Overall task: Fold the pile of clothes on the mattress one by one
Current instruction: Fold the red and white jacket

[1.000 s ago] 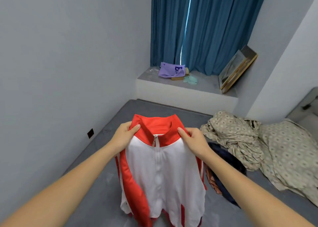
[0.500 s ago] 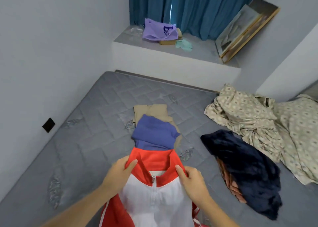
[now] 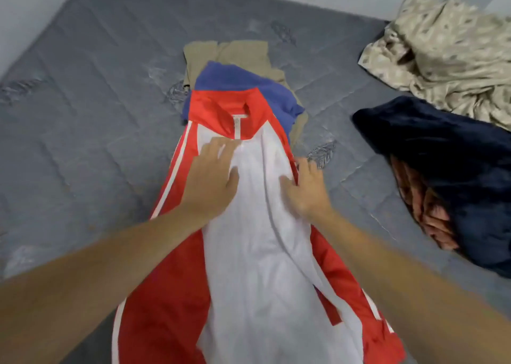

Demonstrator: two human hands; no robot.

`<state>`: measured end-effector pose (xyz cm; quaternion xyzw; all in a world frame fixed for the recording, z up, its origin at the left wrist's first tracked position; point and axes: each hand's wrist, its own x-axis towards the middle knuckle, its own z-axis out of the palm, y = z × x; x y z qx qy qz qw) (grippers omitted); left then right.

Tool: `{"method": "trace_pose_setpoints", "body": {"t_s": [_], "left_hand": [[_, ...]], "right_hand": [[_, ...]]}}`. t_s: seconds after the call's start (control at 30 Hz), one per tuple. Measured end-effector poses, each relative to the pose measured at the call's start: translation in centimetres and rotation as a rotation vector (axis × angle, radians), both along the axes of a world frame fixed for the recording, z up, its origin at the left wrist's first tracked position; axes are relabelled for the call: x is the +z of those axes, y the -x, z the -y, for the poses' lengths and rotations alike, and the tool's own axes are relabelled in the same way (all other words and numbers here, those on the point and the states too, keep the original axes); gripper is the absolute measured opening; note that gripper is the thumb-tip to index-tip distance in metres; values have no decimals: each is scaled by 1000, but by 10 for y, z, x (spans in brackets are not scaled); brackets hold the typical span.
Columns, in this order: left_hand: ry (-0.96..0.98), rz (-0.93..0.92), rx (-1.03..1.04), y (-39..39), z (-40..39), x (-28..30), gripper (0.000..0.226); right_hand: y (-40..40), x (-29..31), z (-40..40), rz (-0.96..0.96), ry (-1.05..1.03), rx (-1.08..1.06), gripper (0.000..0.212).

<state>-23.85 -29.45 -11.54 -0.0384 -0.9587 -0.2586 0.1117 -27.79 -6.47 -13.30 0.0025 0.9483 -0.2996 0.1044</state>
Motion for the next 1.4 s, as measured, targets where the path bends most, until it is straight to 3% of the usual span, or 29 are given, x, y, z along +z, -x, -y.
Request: {"method": "trace_pose_setpoints", "body": {"t_s": [0.07, 0.17, 0.33, 0.43, 0.6, 0.73, 0.83, 1.0, 1.07, 1.2, 1.3, 1.4], "left_hand": [[-19, 103, -144, -38, -30, -18, 57], [-37, 407, -255, -73, -68, -38, 73], [120, 625, -167, -76, -115, -35, 101], [203, 538, -122, -77, -143, -25, 103], [398, 389, -278, -73, -180, -25, 95], [381, 488, -370, -62, -198, -37, 85], [322, 436, -350, -43, -209, -38, 78], [251, 350, -410, 12, -222, -36, 57], [199, 385, -419, 34, -227, -33, 58], [235, 371, -478, 66, -233, -32, 65], [310, 416, -506, 77, -240, -32, 76], [332, 477, -464, 86, -247, -36, 90]], "right_hand": [[-43, -13, -22, 58, 20, -29, 56], [-94, -16, -55, 44, 15, -68, 55], [-124, -14, -104, 241, 81, -218, 35], [-123, -14, -120, 294, -11, -88, 32], [-120, -17, -163, 267, 25, -64, 8], [-102, -12, -218, 192, 130, -157, 20], [-86, -8, -256, 175, 228, -243, 30], [-105, -9, -286, 585, 349, -242, 17], [-113, -12, -292, 612, 424, -238, 19], [-117, -15, -302, 441, 570, -296, 19], [-115, -9, -316, 420, 531, -300, 31], [-111, -2, -343, 506, 355, -222, 20]]}}
